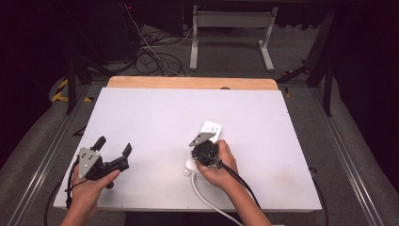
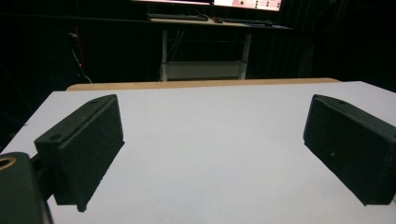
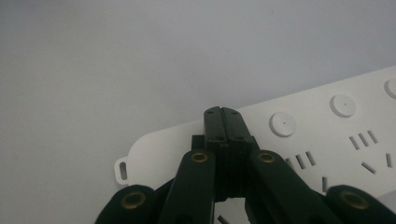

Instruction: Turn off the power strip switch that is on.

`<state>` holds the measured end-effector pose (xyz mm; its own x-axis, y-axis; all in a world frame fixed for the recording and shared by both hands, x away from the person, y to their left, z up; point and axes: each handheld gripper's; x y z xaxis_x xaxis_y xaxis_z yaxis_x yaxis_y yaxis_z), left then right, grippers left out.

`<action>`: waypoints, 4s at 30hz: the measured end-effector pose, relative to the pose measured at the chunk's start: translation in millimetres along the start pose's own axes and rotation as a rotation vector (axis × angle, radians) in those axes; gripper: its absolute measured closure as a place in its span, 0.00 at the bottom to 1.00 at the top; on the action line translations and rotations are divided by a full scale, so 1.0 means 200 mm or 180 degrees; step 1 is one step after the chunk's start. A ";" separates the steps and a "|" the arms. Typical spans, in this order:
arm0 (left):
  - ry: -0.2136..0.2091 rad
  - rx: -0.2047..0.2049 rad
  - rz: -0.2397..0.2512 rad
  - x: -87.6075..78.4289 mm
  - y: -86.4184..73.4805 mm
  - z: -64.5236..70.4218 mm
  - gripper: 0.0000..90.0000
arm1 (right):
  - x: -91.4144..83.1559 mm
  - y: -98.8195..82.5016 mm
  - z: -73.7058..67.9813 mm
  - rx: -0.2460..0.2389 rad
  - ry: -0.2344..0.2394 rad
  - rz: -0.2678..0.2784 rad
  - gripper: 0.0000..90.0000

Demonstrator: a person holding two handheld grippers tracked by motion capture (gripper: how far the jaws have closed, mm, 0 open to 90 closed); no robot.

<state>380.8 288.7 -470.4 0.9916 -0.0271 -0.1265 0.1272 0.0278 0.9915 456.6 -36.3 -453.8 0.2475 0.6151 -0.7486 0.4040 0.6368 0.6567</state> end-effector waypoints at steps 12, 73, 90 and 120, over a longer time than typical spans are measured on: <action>-0.0016 0.0005 -0.0004 0.00 0.00 0.00 0.06 | 0.00 0.00 0.00 0.0015 -0.0005 0.0006 1.00; -0.0004 0.0010 -0.0028 0.01 -0.01 -0.01 0.07 | -0.41 -0.10 0.28 -0.0145 0.0069 0.1431 1.00; 0.0008 -0.0012 -0.0033 0.01 -0.01 -0.02 0.07 | -0.78 -0.57 0.43 0.0009 0.0049 0.2394 1.00; 0.0005 0.0001 -0.0010 0.02 0.00 -0.02 0.07 | -0.78 -0.70 0.48 0.0042 -0.0177 0.2345 0.54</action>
<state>384.1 291.9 -470.5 0.9912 -0.0256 -0.1296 0.1303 0.0275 0.9911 445.7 -266.4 -438.4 0.5029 0.8563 -0.1179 0.1264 0.0620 0.9900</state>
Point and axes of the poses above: each handheld gripper's, and its own axes: x roughly forward along the jaws, y roughly out of its top, z roughly to its right, and after that the axes turned 14 degrees about y, right-handed
